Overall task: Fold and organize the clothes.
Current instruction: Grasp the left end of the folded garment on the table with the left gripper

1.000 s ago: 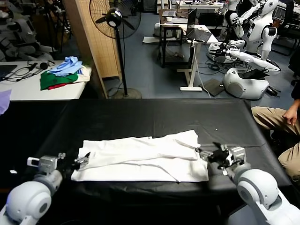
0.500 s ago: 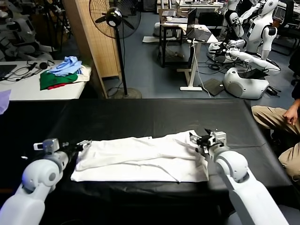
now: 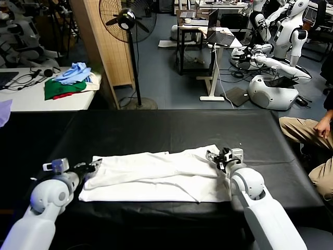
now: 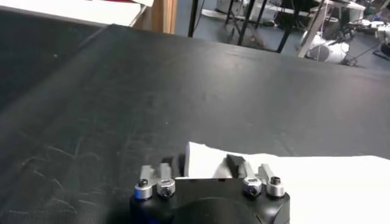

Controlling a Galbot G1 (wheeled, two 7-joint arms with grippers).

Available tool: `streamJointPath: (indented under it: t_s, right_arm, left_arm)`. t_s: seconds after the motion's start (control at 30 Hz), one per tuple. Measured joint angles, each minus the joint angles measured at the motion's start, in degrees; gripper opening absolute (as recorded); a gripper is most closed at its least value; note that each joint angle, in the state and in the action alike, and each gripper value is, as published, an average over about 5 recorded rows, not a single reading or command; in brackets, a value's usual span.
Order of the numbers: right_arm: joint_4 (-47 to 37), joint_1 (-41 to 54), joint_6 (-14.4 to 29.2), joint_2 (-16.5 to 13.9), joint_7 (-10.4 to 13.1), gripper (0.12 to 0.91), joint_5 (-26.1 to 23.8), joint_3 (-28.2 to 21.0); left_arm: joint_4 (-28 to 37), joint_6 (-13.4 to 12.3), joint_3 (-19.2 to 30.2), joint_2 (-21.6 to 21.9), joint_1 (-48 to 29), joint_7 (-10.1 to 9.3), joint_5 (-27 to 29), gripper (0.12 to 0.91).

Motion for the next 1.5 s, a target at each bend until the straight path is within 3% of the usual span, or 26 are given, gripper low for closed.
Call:
streamJointPath:
  t_s: [0.07,0.13,0.2,0.33,0.47,0.57,0.7,0.9,1.0,1.1,1.2,1.5]
  right_arm:
    - [0.44,-0.67,1.45,0.65,1.72,0.292,-0.97,-0.18]
    - [0.91,-1.42,2.79,1.37,3.42,0.201,-2.38,-0.41]
    - [1.4,-2.23,3.7,2.18,4.98,0.139,-3.81,-0.64]
    - [2.4,-3.75,4.31,3.69,7.08,0.124,-5.29,-0.74]
    - [3.43,-5.04,4.24,4.16,6.83,0.123,-5.63,-0.2]
    - [4.39,-5.98,4.06,3.77,5.65,0.167,-5.64,0.45]
    - [6.32,-7.37,3.82,2.5,3.8,0.37,-5.32,1.71]
    - [10.98,-9.83,3.2,0.4,2.06,0.691,-4.06,3.95]
    - [13.23,-11.17,3.18,0.05,1.64,0.778,-3.94,4.67]
    - [14.74,-12.25,3.18,0.1,1.46,0.795,-3.96,4.86]
    - [15.65,-12.97,3.14,0.16,1.23,0.798,-3.99,4.86]
    - [16.66,-14.08,3.31,0.1,0.34,0.798,-4.03,5.23]
  left_arm:
    - [0.16,-1.46,0.01,-0.52,0.07,0.06,1.96,0.2]
    - [0.27,-3.47,0.13,-1.2,0.3,0.39,4.63,0.138]
    - [0.33,-5.64,0.45,-2.05,0.67,0.95,8.2,0.125]
    - [0.13,-8.25,1.17,-3.65,1.1,1.5,15.39,0.125]
    - [-0.1,-9.28,1.64,-4.14,0.71,1.5,19.41,0.125]
    - [-0.09,-9.39,1.66,-4.11,0.41,1.42,20.13,0.126]
    - [-0.02,-9.46,1.32,-3.67,0.31,1.3,19.9,0.19]
    - [-1.15,-9.23,0.01,-2.44,0.96,1.14,16.94,0.508]
    - [-2.01,-8.75,-0.94,-2.01,1.44,0.58,12.99,0.672]
    - [-2.69,-7.65,-2.19,-2.11,1.75,-1.37,7.2,0.773]
    - [-3.36,-7.19,-3.38,-2.47,2.41,-2.59,2.75,0.795]
    - [-6.24,-8.24,-4.97,-4.75,7.27,-0.81,2.44,0.798]
